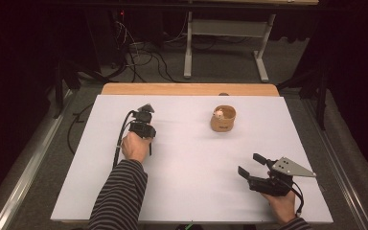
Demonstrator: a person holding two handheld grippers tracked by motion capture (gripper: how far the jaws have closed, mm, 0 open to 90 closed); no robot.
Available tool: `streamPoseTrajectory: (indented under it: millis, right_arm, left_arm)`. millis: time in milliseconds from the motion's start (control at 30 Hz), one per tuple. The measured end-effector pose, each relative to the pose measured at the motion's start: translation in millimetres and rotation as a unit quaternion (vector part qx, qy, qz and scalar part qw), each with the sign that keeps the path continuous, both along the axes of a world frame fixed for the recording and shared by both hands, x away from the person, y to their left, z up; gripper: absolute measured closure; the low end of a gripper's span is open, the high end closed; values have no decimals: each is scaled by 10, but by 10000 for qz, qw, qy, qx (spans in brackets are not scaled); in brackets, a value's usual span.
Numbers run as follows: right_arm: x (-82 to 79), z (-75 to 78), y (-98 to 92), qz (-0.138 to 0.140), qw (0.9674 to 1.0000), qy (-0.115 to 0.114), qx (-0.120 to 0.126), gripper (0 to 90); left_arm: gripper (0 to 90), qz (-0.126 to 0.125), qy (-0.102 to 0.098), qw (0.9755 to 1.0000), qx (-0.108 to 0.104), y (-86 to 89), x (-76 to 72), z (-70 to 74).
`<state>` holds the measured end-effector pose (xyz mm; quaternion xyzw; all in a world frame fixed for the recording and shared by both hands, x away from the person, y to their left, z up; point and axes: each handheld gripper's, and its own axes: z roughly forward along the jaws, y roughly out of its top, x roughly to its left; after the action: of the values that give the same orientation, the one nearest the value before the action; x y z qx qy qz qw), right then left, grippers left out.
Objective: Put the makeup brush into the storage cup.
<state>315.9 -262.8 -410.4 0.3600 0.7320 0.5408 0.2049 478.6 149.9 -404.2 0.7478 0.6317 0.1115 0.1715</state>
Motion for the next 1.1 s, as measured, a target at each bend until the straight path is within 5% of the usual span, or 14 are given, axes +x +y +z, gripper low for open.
streamPoseTrajectory:
  millis: [667, 1100]
  right_arm:
    - [15, -5, -4, -123, 9999, 47, -34, 226]
    - [14, -5, -1, -127, 9999, 53, -100, 221]
  left_arm:
    - [831, -481, -38, 9988, -74, 72, -10, -1]
    - [833, -813, -359, 9958, -216, 123, -71, 100]
